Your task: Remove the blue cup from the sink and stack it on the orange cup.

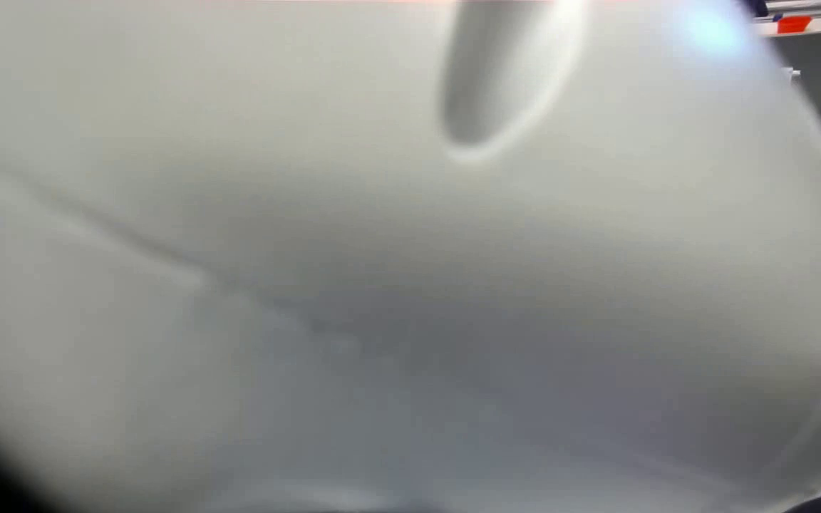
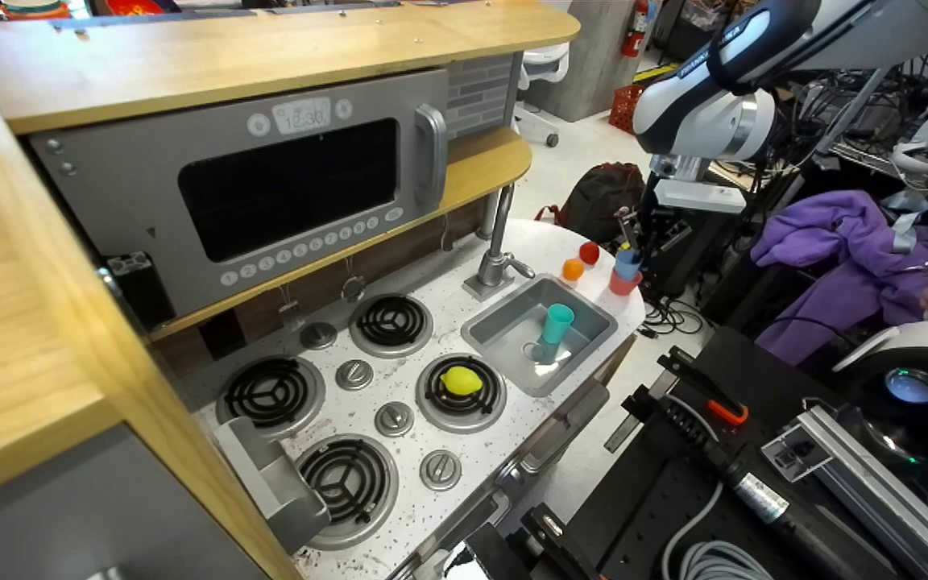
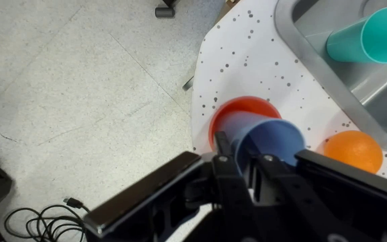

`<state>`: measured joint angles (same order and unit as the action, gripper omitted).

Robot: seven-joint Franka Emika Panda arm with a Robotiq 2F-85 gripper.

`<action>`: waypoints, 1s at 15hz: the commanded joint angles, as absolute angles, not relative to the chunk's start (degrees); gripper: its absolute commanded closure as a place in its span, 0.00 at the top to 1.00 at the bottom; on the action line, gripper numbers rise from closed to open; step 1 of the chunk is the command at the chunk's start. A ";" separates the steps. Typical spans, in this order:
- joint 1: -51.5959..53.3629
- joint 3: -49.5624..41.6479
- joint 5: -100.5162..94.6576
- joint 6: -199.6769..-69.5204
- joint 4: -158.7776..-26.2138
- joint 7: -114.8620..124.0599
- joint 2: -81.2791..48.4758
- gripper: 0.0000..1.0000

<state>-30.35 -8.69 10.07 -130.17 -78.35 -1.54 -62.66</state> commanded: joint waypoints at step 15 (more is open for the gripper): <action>-29.36 -6.65 10.67 -130.79 -94.08 -8.98 -48.70 1.00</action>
<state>-29.50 -7.09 10.07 -129.36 -83.26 -4.79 -57.32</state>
